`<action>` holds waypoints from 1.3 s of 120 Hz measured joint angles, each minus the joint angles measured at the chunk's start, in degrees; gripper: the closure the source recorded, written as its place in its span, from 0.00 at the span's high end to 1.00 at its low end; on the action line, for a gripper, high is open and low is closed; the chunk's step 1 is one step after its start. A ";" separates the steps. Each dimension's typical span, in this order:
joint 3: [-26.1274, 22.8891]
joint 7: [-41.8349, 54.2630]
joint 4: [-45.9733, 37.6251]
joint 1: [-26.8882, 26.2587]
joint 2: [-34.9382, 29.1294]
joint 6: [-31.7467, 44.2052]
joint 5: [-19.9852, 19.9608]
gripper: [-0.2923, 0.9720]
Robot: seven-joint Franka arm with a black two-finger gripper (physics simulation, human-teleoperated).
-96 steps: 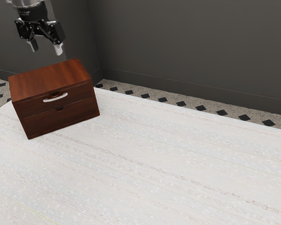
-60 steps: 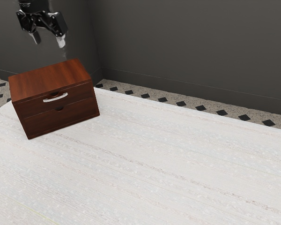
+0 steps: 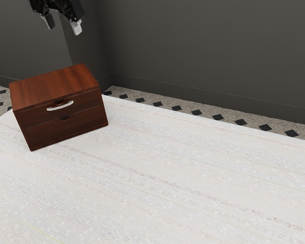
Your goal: Pull the drawer handle with one arm to open the drawer
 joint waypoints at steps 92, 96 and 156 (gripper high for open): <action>3.87 13.84 -43.13 5.34 -5.25 34.74 2.06 0.77; 4.23 15.30 -43.18 5.39 -4.85 35.86 2.08 0.77; 5.69 31.04 -43.29 7.35 1.42 44.84 4.67 0.77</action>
